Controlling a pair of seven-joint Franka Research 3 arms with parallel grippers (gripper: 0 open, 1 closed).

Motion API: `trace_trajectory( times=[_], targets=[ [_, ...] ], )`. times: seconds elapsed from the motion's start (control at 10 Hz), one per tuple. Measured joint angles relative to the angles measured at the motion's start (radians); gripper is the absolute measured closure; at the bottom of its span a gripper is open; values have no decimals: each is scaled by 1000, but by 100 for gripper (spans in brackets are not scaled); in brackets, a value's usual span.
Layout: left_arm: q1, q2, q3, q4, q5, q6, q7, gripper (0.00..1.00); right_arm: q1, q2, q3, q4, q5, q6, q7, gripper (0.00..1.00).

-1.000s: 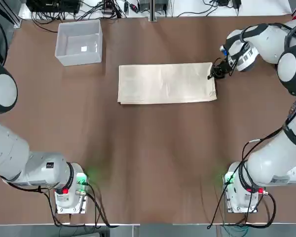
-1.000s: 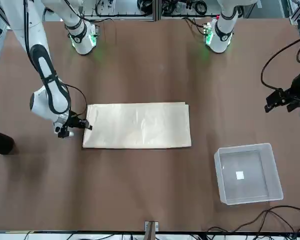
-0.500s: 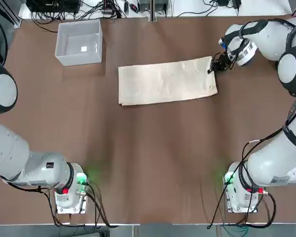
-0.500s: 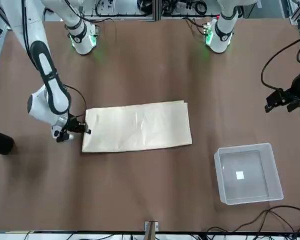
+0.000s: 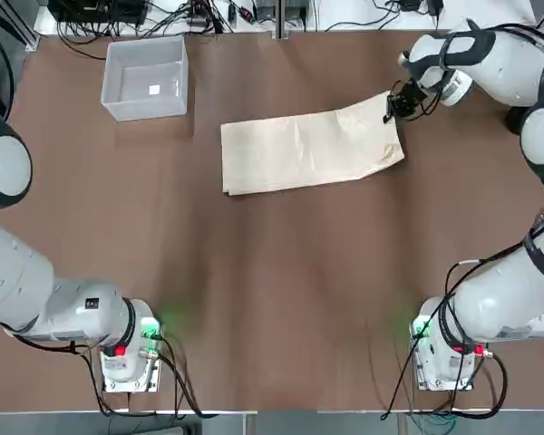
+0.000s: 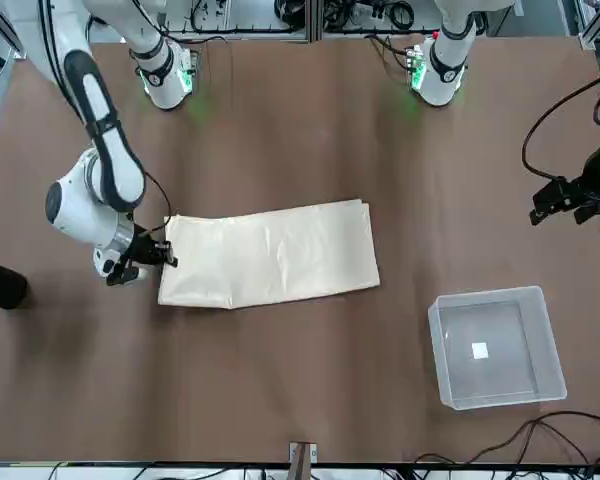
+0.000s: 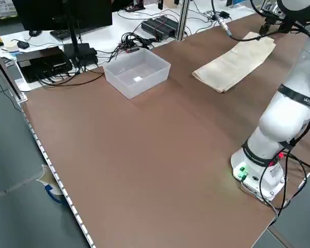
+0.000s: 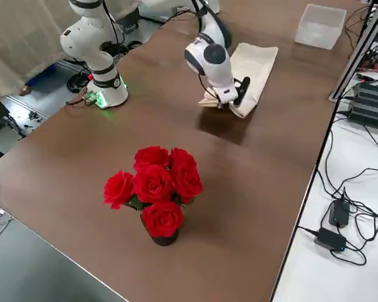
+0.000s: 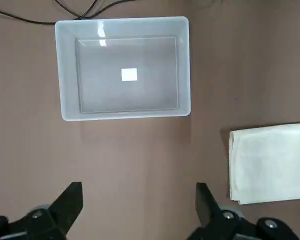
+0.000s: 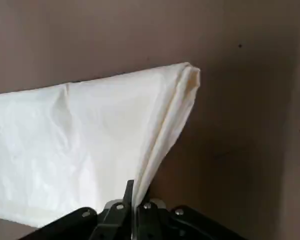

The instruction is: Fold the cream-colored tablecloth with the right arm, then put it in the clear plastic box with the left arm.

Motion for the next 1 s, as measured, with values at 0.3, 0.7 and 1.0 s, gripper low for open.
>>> trace_trajectory(
  times=[0.3, 0.7, 1.0],
  targets=[
    [0, 0, 0, 0, 0, 0, 0, 0, 4, -38, 67, 80, -200, -143, 316, 96],
    [1, 0, 0, 0, 0, 0, 0, 0, 12, -42, 211, 171, -307, -171, 580, 96],
    [1, 0, 0, 1, 0, 0, 0, 0, 23, -41, 306, 236, -389, -171, 758, 96]
  ],
)
